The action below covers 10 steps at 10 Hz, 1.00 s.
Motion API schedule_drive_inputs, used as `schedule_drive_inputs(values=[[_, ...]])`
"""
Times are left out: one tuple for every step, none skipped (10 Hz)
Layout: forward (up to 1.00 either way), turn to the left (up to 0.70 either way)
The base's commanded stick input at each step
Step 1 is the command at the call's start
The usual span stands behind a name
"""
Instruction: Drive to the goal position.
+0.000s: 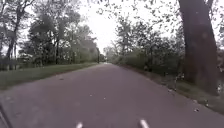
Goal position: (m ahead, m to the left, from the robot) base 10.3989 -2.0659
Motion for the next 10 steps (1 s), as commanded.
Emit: schedule_drive_inputs(values=[[0.70,0.00],[0.70,0.00],[0.70,0.00],[0.70,0.00],[0.70,0.00],[0.70,0.00],[0.70,0.00],[0.70,0.00],[0.70,0.00],[0.70,0.00]])
